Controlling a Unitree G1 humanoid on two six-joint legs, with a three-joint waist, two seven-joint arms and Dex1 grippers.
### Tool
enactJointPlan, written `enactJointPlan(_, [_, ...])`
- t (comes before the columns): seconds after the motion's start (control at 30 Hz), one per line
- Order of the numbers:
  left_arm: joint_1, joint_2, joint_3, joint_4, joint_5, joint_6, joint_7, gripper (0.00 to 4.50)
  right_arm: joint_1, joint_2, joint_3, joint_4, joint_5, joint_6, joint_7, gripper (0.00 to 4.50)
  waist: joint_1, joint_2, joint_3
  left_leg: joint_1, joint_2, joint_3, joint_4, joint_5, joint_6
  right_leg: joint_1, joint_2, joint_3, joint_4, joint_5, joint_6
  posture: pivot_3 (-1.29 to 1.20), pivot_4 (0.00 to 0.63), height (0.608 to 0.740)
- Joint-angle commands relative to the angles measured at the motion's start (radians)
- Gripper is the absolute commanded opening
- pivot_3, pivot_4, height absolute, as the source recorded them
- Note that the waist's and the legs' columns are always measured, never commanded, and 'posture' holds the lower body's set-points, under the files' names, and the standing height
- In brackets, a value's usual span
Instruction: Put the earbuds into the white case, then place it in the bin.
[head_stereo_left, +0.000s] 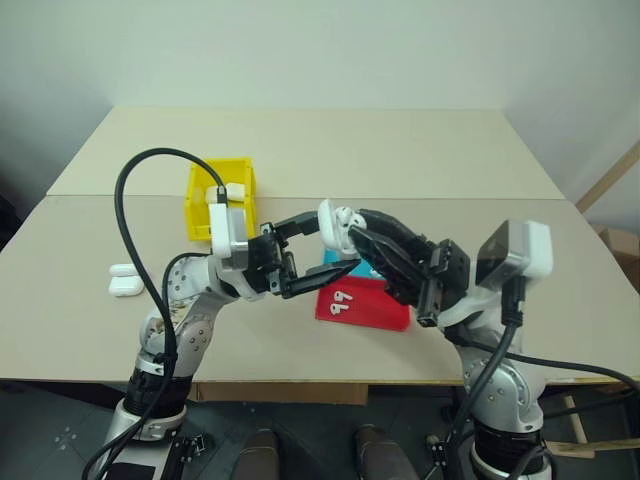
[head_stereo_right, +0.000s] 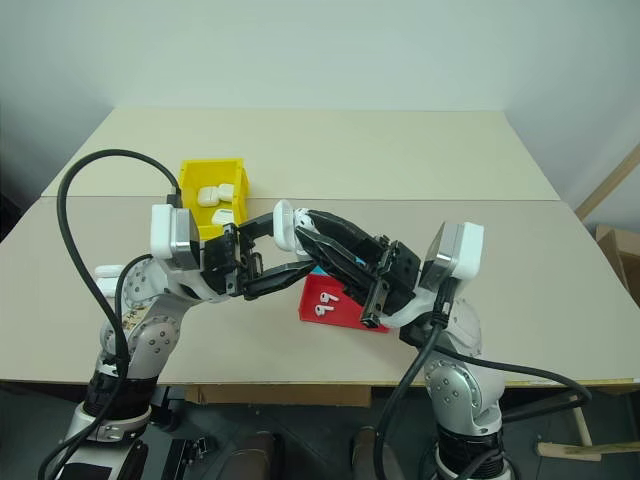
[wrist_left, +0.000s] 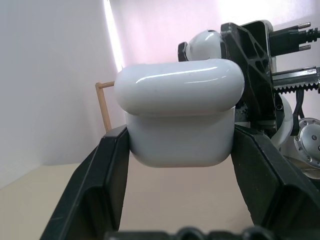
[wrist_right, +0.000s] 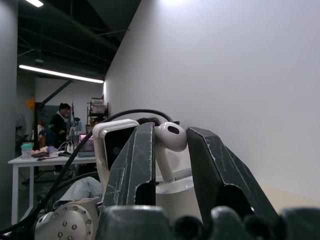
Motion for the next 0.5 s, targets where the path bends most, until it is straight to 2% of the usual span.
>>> enactJointPlan(0.03, [-0.014,0.000,0.008,-0.043,-0.015,0.004,-0.005,2.78,0.002,-0.015,0.007,-0.019,0.000,-0.041,-0.003,1.11,0.000,0.000,0.000,0.000,0.000,0.000,0.000,0.000,0.000,0.000,0.000,0.000,0.000,0.000,0.000,0.00,0.150,0.740])
enactJointPlan(0.5, [-0.004,-0.007,0.005,-0.044,0.006,-0.009,-0.006,2.78,0.011,-0.078,0.030,-0.017,0.025,-0.018,-0.034,1.11,0.001,0.000,0.000,0.000,0.000,0.000,0.000,0.000,0.000,0.000,0.000,0.000,0.000,0.000,0.000,0.00,0.150,0.740])
